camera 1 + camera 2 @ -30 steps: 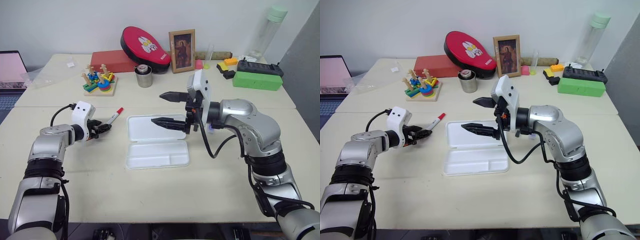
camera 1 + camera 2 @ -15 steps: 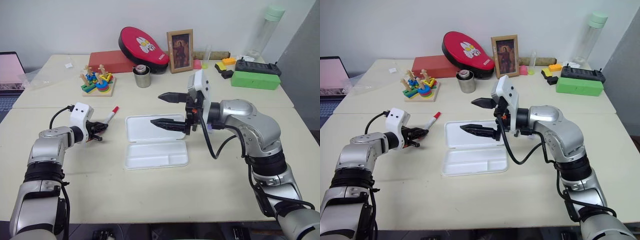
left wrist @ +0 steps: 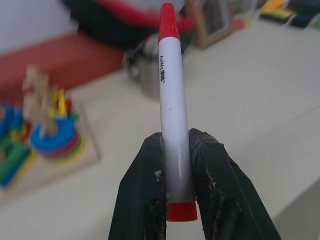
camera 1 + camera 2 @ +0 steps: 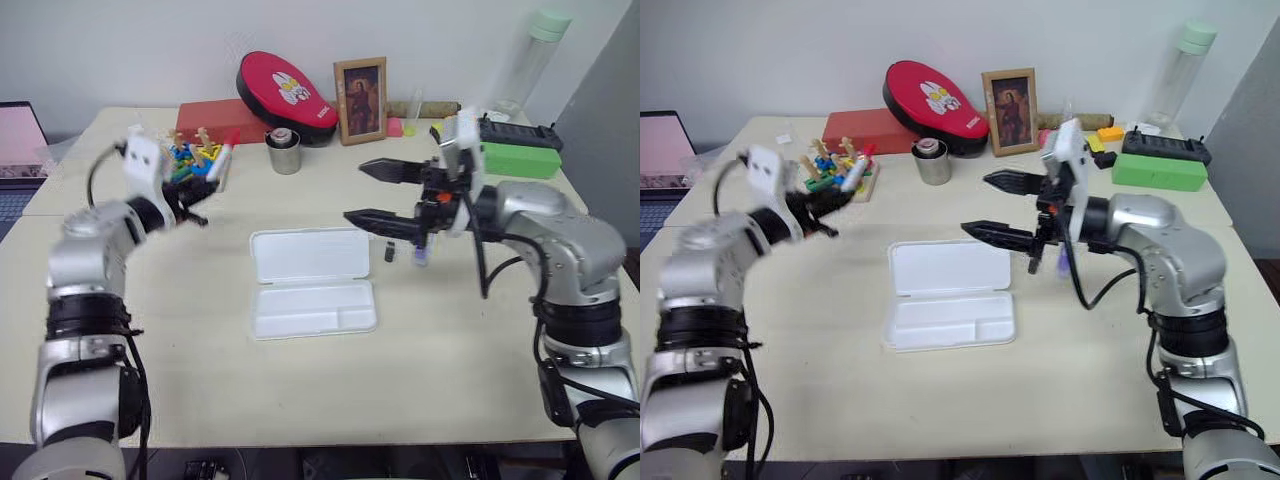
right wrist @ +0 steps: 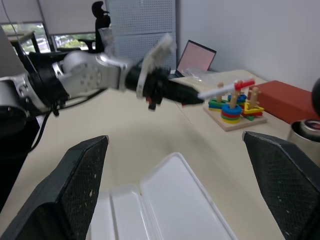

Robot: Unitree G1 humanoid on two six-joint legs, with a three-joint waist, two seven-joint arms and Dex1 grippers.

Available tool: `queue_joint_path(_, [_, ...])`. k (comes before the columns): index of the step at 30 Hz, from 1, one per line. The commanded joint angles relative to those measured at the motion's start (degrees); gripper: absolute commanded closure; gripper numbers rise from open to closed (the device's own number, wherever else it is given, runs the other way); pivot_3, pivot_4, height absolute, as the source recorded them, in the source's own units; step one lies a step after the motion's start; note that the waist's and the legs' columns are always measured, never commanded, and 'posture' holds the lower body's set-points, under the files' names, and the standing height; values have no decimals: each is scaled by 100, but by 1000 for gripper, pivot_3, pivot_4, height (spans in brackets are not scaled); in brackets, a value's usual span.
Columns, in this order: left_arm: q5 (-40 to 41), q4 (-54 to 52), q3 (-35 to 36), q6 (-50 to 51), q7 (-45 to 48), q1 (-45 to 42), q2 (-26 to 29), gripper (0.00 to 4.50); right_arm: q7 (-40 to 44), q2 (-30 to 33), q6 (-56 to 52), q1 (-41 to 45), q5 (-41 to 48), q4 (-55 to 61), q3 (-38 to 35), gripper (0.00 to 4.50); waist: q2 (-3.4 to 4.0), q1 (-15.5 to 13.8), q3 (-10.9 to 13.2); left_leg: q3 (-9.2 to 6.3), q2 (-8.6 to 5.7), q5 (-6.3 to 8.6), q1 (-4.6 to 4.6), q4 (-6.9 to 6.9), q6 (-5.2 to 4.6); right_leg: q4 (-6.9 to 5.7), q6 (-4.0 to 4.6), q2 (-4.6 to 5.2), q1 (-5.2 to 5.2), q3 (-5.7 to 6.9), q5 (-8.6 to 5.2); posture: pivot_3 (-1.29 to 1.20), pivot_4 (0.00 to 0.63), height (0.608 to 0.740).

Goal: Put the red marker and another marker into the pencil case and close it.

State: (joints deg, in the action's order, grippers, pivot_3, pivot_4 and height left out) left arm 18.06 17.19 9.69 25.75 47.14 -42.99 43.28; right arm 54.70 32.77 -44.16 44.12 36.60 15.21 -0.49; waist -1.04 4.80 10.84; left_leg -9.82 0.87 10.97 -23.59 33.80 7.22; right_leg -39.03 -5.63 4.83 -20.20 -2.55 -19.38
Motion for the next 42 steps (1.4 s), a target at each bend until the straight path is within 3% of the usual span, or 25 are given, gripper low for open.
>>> queue_joint_path(1, [138,-944,-652,141,981,-2,183,4066,385,530,48,-287,186,304,-293,0,1,-1,1,3,0,0,0,-2,-1,3,-1,0,0,-1,0,0,150,740])
queue_joint_path(7, [271,-2150,-1769,498,2510,251,580,4066,419,978,223,-767,-40,504,-156,0,5,39,3,4,0,9,-15,3,-16,1,-1,0,-7,-1,-1,0,150,740])
queue_joint_path(14, [-606,-1694,-2814,-212,3015,493,526,4066,167,1003,134,-944,79,808,-238,0,17,-5,10,9,0,10,-13,9,-18,-2,-3,0,-7,-6,0,0,150,740])
queue_joint_path(33, [-1055,-1547,-2989,268,2830,500,131,4066,-125,1100,60,-1139,-91,833,16,0,16,-13,10,4,0,10,-19,10,-19,-1,-4,0,-8,-1,0,0,150,740])
queue_joint_path(34, [-1043,-1565,-2971,289,2810,508,118,3365,-155,1101,54,-1140,-128,803,46,0,16,-13,10,4,0,10,-19,10,-19,-1,-4,0,-8,-1,0,0,150,740])
queue_joint_path(42, [-992,-1687,-2869,394,2648,561,18,1974,-778,1044,-132,-983,-836,174,316,0,16,-11,10,4,-1,10,-19,12,-18,-2,-4,0,-8,-1,0,0,150,740])
